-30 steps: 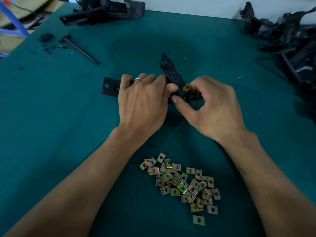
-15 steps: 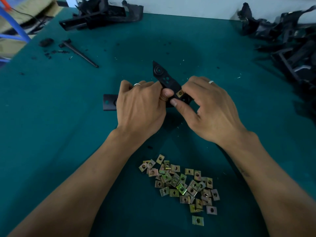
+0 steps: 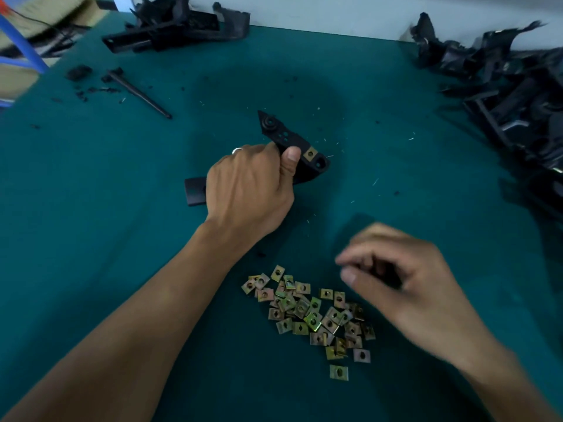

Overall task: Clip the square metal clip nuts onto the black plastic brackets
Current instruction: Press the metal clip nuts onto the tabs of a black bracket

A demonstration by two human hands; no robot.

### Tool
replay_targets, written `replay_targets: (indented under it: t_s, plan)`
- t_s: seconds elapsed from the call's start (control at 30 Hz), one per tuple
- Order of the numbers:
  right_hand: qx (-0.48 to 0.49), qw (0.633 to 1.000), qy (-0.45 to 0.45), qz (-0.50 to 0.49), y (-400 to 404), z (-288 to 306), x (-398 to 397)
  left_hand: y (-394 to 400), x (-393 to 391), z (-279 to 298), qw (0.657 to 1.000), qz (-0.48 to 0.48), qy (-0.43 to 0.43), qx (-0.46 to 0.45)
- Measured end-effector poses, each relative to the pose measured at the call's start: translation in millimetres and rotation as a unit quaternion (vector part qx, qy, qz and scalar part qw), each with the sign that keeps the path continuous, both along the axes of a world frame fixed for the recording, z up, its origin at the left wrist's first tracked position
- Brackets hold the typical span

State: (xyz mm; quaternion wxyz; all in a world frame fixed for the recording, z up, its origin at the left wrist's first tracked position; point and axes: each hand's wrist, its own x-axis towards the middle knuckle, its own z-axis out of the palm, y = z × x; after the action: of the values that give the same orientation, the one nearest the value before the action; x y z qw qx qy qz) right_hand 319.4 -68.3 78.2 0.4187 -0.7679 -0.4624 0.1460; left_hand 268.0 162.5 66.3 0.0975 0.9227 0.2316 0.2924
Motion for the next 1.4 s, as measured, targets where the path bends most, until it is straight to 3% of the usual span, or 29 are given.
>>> replay_targets:
  t_s: [0.47, 0.67, 0.87, 0.93, 1.03, 1.1, 1.2, 1.3, 1.4]
  plan:
    - [-0.060, 0.998, 0.026, -0.012, -15.0, 1.1, -20.7, 1.4, 3.9, -1.0, 0.998, -0.056, -0.013, -0.003]
    - [-0.093, 0.995, -0.044, -0.009, -14.7, 5.4, -25.0, 2.3, 6.8, -4.9, 0.998, -0.054, -0.021, 0.010]
    - [-0.111, 0.993, -0.047, 0.011, -16.9, 7.7, -27.6, 2.7, 6.8, -4.4, 0.998, -0.056, -0.021, 0.007]
    - [-0.098, 0.995, -0.027, 0.009, -19.3, 5.9, -26.6, 2.8, 6.8, -4.6, 0.998, -0.056, -0.017, 0.006]
    - [-0.012, 0.994, 0.105, -0.034, -17.4, 2.9, -18.4, 2.5, 6.6, -4.9, 0.998, -0.062, -0.017, 0.005]
    - [0.103, 0.964, 0.226, -0.091, -7.0, 1.3, -5.1, 2.4, 5.8, -4.3, 0.997, -0.068, -0.019, 0.005]
    - [0.257, 0.867, 0.395, -0.160, 20.0, -1.8, 21.3, 2.0, 4.3, -4.1, 0.996, -0.087, -0.017, 0.011]
    - [0.332, 0.812, 0.432, -0.210, 59.5, -2.0, 45.4, 2.8, 1.6, -4.5, 0.995, -0.097, -0.011, 0.022]
    - [0.339, 0.805, 0.445, -0.197, 94.2, -1.7, 55.5, 3.7, 0.1, -3.2, 0.995, -0.097, 0.014, 0.023]
